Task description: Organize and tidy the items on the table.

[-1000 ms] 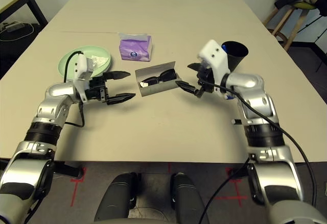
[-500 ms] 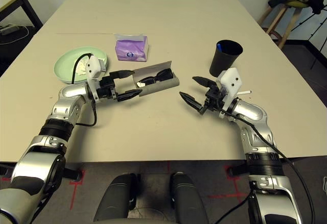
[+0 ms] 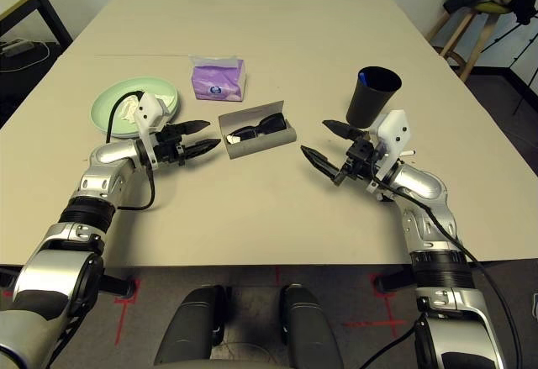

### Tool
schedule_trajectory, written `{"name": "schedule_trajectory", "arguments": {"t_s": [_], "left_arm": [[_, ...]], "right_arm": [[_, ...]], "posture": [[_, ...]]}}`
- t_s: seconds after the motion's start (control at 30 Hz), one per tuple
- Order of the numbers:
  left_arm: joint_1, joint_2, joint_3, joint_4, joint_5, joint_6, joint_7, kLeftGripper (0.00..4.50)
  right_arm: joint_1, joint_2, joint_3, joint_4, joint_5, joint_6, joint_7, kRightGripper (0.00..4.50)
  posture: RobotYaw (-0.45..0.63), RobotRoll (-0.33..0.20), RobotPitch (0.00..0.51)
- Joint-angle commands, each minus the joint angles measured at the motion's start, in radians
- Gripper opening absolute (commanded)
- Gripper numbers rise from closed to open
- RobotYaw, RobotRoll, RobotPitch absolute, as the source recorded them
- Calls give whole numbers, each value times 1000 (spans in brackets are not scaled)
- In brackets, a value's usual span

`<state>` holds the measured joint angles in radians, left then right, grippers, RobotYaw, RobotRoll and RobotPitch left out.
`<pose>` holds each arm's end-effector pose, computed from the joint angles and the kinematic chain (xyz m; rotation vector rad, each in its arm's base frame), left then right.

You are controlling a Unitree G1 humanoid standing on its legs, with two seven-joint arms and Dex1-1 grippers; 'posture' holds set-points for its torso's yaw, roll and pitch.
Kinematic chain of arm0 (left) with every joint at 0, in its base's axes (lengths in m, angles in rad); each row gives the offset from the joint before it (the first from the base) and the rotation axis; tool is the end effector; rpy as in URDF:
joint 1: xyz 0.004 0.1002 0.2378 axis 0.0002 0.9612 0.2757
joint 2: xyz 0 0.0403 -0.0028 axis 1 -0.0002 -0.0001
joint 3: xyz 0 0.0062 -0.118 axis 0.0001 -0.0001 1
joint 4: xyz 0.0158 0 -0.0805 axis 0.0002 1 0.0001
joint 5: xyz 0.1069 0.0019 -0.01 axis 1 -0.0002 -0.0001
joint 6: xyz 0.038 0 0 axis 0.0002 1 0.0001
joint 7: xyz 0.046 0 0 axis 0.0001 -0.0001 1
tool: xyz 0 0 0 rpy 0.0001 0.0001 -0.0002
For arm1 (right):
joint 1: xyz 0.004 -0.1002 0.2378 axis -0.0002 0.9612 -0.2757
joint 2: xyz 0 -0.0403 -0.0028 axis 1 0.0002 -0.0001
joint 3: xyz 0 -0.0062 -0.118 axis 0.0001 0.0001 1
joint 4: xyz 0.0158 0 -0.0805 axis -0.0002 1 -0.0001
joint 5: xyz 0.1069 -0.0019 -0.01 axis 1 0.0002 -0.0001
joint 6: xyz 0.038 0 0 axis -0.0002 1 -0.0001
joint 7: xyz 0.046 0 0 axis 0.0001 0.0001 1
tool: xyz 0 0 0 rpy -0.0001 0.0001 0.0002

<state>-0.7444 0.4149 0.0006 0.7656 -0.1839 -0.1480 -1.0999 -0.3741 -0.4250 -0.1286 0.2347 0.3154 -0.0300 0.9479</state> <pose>0.3468 0.2301 0.1194 0.2594 -0.0225 -1.0128 0.2820 -0.2504 0.1066 -0.1642 -0.1706 0.8293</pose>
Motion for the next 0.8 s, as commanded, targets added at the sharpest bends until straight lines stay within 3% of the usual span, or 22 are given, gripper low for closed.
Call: {"name": "schedule_trajectory", "arguments": {"t_s": [0.03,0.17,0.33,0.5,0.8], "left_arm": [[-6,3,7,30,-5,-16,-19,17],[-30,-10,33,60,-23,22,18,17],[-102,-35,83,159,2,84,240,17],[-160,-51,81,231,28,107,358,17],[-237,-86,47,329,83,61,365,17]], "right_arm": [[20,-5,15,-5,2,0,-4,4500],[26,2,22,-10,2,2,-10,4500],[29,12,29,-8,4,-1,-18,4500],[29,8,31,-14,7,3,-26,4500],[30,0,34,-31,4,25,-44,4500]], "posture": [[108,0,103],[103,0,102],[90,0,105],[81,0,107],[69,0,111]]}}
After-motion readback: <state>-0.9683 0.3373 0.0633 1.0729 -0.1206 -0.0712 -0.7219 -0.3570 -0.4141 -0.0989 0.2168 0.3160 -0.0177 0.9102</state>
